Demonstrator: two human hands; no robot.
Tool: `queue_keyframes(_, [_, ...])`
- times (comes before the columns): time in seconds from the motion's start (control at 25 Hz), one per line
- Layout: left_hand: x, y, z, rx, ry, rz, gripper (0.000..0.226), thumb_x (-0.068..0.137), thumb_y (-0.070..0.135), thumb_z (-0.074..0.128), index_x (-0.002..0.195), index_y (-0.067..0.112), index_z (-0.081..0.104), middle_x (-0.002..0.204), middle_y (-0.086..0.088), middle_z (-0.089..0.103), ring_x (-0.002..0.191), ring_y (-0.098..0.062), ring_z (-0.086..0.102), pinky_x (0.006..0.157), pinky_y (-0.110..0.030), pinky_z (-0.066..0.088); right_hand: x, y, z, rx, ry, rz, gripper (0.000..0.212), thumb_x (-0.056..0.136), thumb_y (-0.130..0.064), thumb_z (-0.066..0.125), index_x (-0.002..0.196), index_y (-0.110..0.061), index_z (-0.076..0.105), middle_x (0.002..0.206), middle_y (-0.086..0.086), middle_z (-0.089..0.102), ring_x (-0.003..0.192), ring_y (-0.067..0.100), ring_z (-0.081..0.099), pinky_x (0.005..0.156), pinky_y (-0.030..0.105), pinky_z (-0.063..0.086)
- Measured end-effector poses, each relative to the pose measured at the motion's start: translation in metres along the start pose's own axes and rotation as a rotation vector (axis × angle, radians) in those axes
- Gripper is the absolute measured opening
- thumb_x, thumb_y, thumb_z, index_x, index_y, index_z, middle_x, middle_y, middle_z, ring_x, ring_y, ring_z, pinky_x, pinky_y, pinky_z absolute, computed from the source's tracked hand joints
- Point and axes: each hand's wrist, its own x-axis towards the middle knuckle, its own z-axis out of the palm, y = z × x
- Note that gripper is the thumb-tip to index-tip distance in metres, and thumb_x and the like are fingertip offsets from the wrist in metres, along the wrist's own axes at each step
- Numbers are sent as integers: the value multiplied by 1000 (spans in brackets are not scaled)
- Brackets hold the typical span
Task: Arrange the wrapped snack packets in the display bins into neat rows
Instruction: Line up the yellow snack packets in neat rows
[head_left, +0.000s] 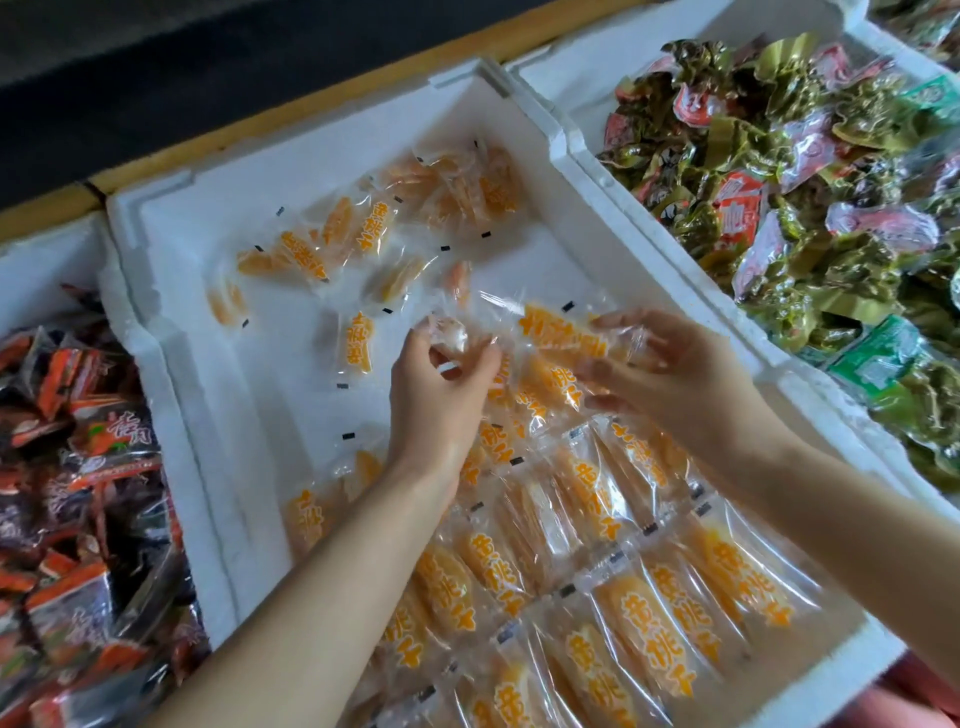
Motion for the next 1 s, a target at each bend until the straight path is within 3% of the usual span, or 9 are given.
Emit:
queue_keyframes(0.12, [-21,-3,9,-67,-47,-71,7,89,21,56,93,17,53,86,-3,61,87,-42,64,77,-53,55,-21,6,-4,-12,-47,100,25,75,-9,72,93,-23,61,103,28,61,79,29,69,64,27,59])
queue_keyframes(0.2, [-36,2,12,-160,-96,-133,16,93,33,50,92,17,53,84,-6,55,91,-41,60,84,-62,50,-29,9,-8,-7,-37,148,27,77,-6,70,94,-24,60,114,26,58,75,20,70,61,24,58])
queue_keyframes(0.36, [-56,9,14,-151,-240,-152,56,69,56,67,114,26,52,95,0,59,86,-13,66,80,-52,56,-44,10,-16,-136,-99,99,27,75,-9,74,93,-24,61,85,19,61,59,13,63,59,25,57])
queue_keyframes(0.48, [-65,6,15,-105,-201,-136,49,63,42,83,99,34,52,109,-4,64,92,-23,69,69,-48,58,-56,4,-21,-371,-187,42,28,72,-17,76,93,-29,61,66,-4,62,52,7,62,66,38,58])
queue_keyframes(0.56, [-66,3,15,-110,-176,-128,50,60,39,84,98,28,54,109,-10,64,91,-30,69,69,-53,57,-63,4,-26,-282,-237,34,31,70,-22,73,97,-30,60,81,-11,63,57,6,63,70,39,59])
queue_keyframes(0.64, [-67,3,13,-152,-178,-115,47,62,34,86,97,25,55,104,-10,69,86,-29,70,64,-51,58,-69,8,-34,-114,-236,70,34,76,-16,66,107,-27,57,108,6,57,71,14,69,68,32,59])
queue_keyframes(0.76, [-67,5,11,-201,-211,-97,47,63,30,86,98,25,55,103,-7,72,87,-33,70,66,-45,53,-75,15,-50,0,-124,116,48,82,-4,60,126,-15,43,99,10,62,73,15,70,62,24,56])
queue_keyframes(0.88, [-69,9,11,-211,-202,-97,54,57,31,87,100,20,54,105,-10,71,84,-35,71,75,-55,51,-85,19,-73,-422,122,-59,31,79,-11,70,106,-20,60,81,-8,68,66,4,65,61,14,50])
queue_keyframes(1.0, [-71,10,16,-209,-200,-94,47,64,26,86,97,22,53,104,-9,71,81,-35,71,71,-52,53,-104,21,-97,-909,218,-342,22,72,-20,74,93,-26,69,91,-9,72,75,11,67,69,26,53])
